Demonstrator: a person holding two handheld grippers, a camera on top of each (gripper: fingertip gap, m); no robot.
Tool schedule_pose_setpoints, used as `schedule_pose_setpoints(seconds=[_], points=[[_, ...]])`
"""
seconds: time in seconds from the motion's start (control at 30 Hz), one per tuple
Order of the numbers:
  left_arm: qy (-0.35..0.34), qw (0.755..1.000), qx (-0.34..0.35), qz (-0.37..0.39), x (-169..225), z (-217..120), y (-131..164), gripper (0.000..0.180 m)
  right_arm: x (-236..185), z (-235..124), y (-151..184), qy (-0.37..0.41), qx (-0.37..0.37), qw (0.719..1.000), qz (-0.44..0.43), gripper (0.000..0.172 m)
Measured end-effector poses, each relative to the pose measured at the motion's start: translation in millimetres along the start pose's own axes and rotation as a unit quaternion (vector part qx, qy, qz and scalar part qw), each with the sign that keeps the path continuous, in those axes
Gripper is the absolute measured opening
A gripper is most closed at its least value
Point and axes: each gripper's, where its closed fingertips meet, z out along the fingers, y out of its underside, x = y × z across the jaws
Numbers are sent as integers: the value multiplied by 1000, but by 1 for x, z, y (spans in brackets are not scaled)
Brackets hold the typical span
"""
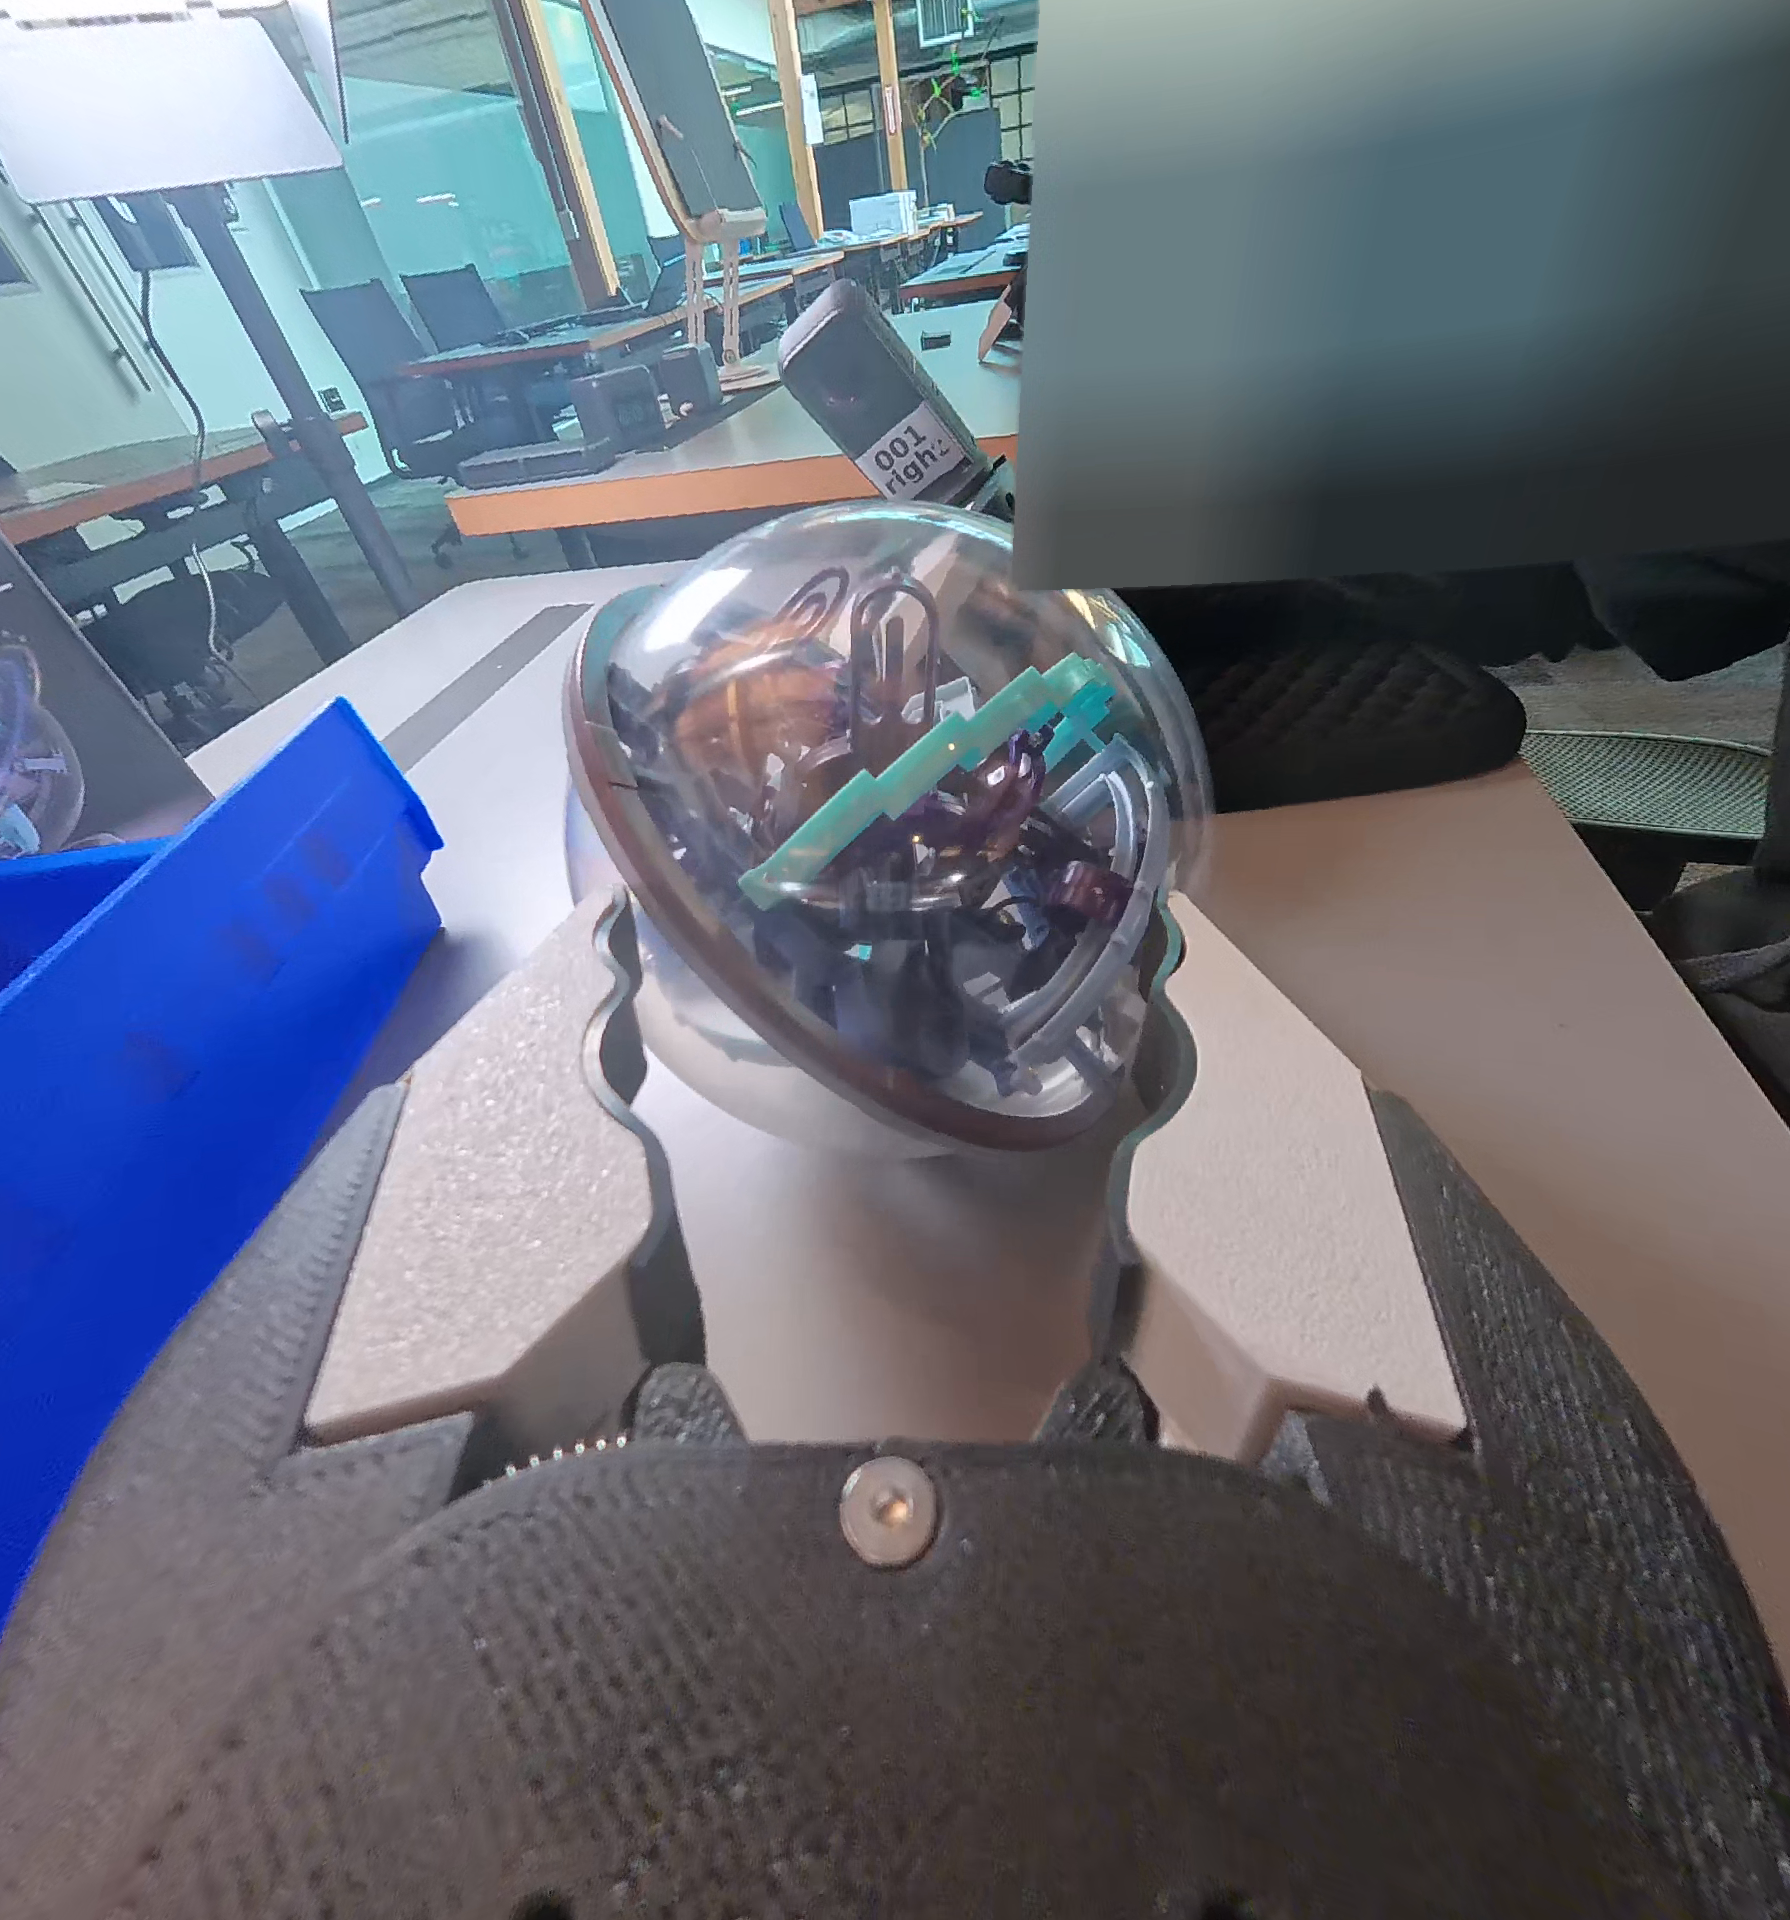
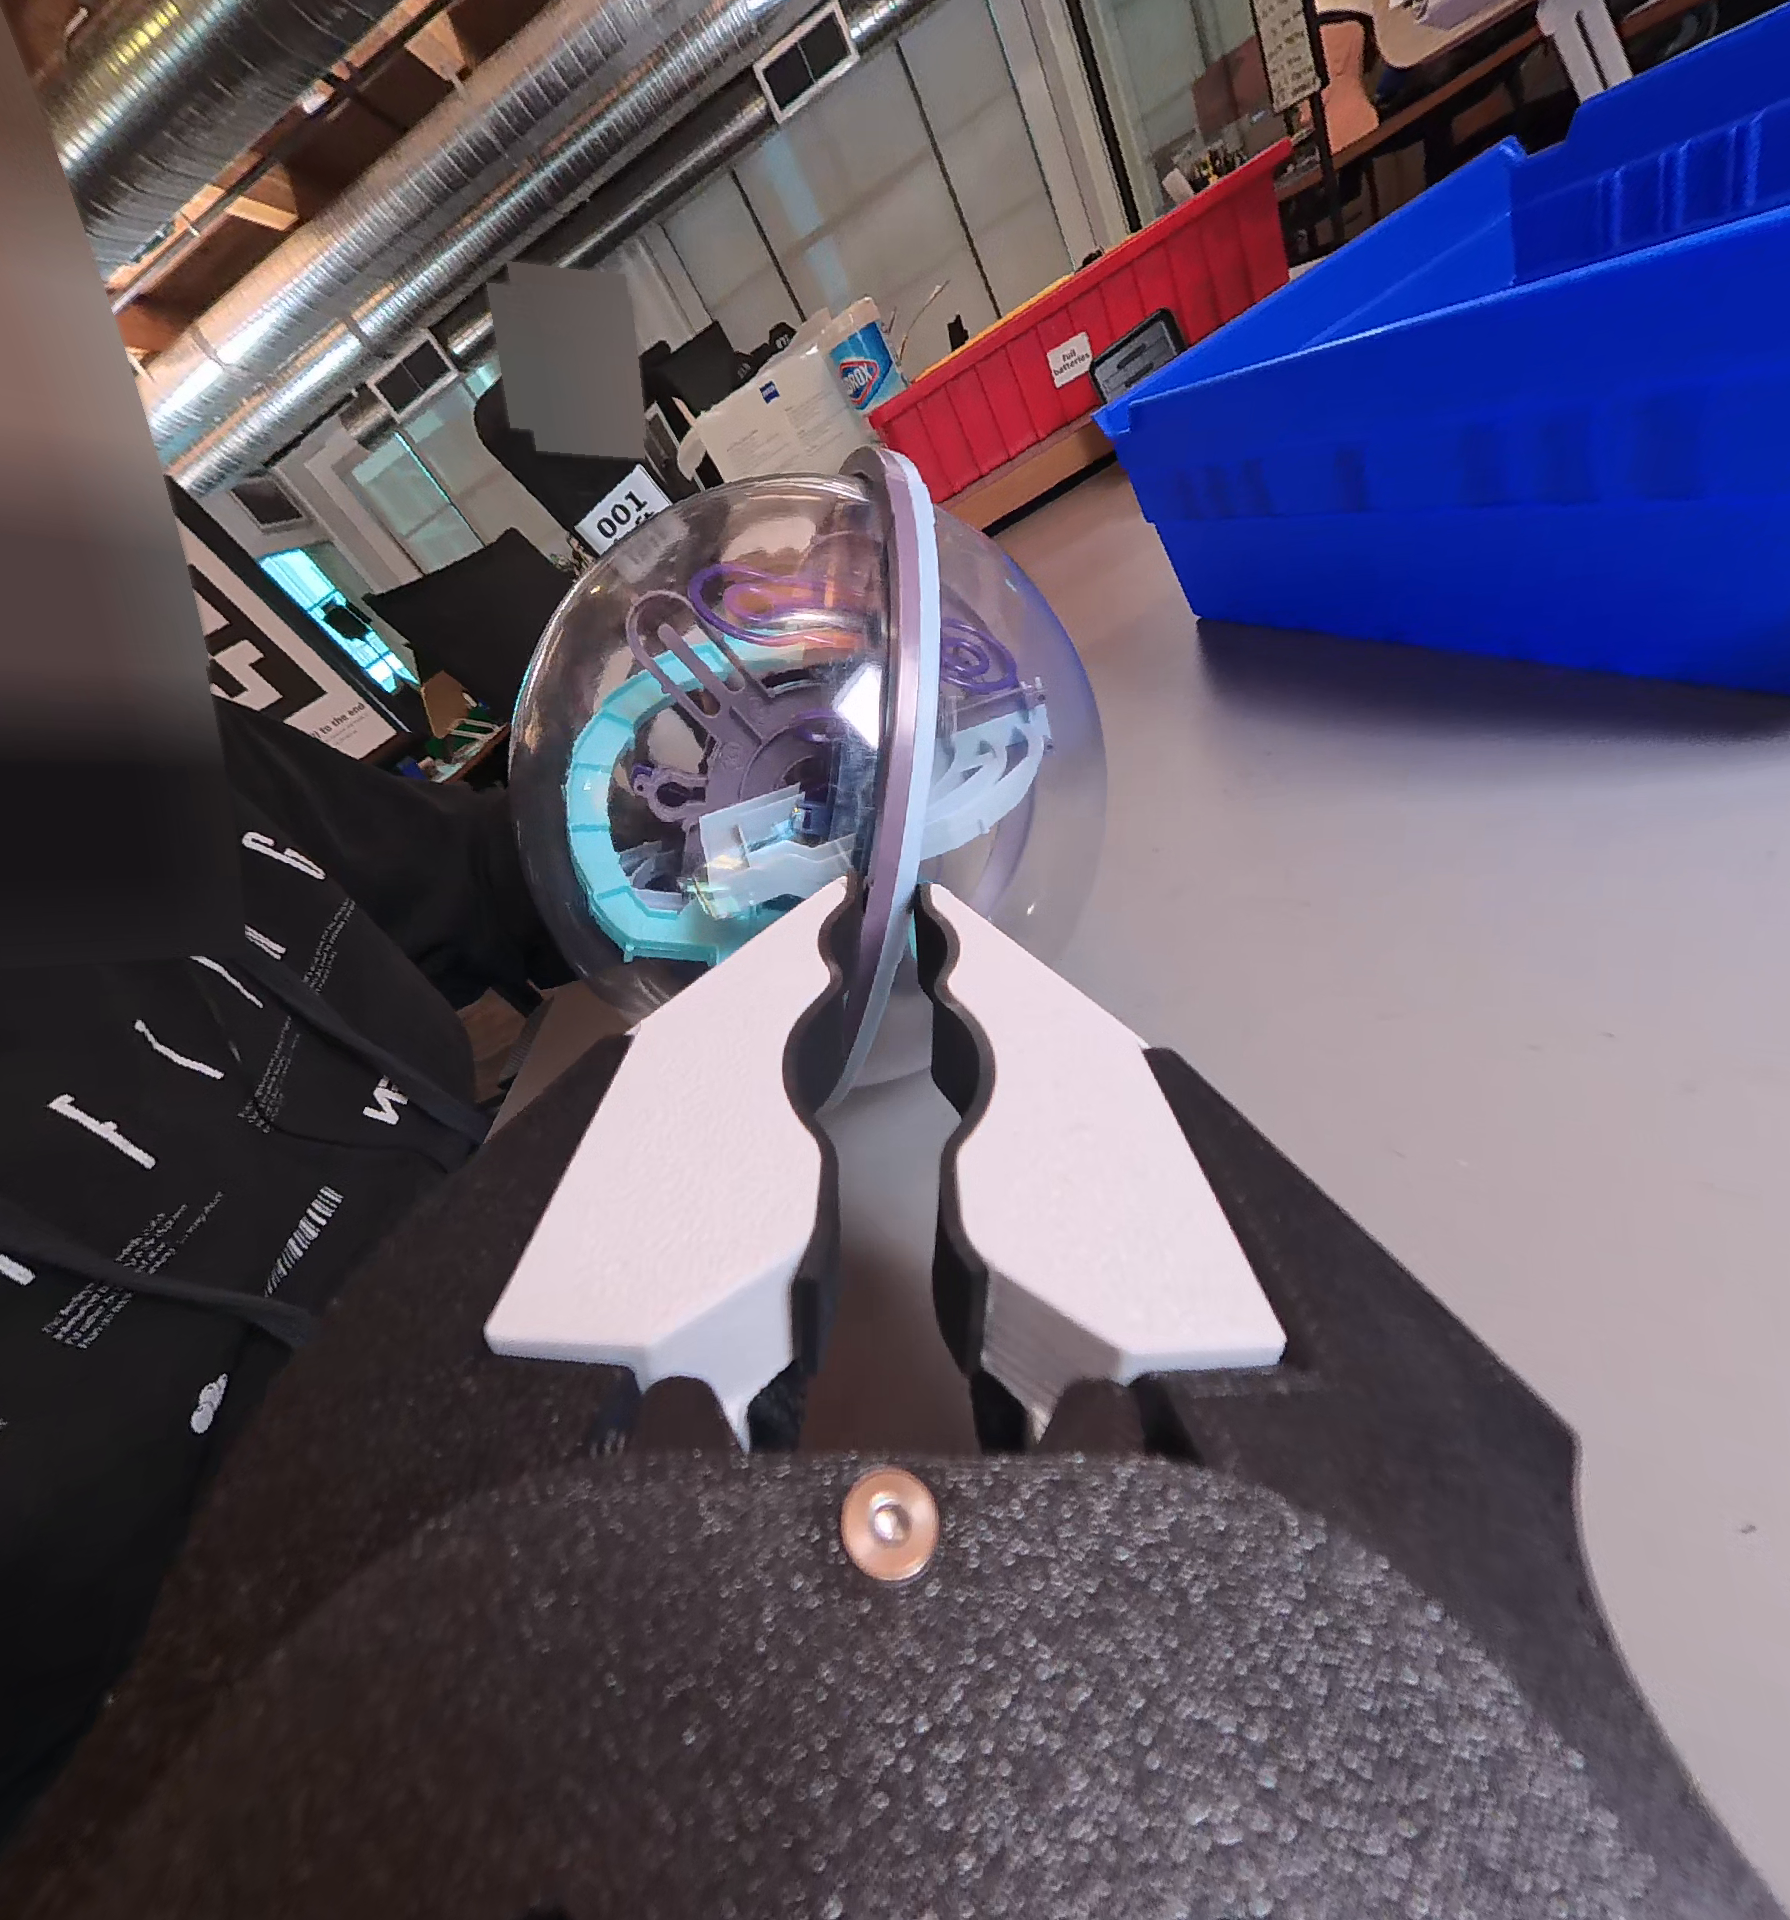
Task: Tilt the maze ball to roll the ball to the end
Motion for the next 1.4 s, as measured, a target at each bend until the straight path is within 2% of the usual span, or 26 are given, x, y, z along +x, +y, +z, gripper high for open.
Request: schedule_pose_setpoints(seconds=[0.17,0.4,0.7,0.77,0.93,1.07,1.17,1.4], points=[[-10,1000,-2,-25,-9,-5,1,88,2,0,0,7,1,1000,4,7],[-22,995,-2,-97,-29,-16,10,62,6,-1,-1,18,3,1000,7,7],[-33,988,-19,-152,-42,-19,26,40,11,-2,-2,38,7,999,9,8],[-34,981,-32,-187,-46,-20,34,35,13,-3,-2,43,9,999,15,8],[76,940,-18,-333,-23,-11,35,17,20,-6,-4,56,18,998,39,7],[83,919,-2,-386,-25,-7,36,9,21,-10,-8,49,34,996,61,7],[83,913,5,-400,-26,-5,36,9,22,-11,-9,48,40,995,71,7],[70,921,0,-382,-24,-2,34,7,25,-14,-11,49,49,994,85,6]])
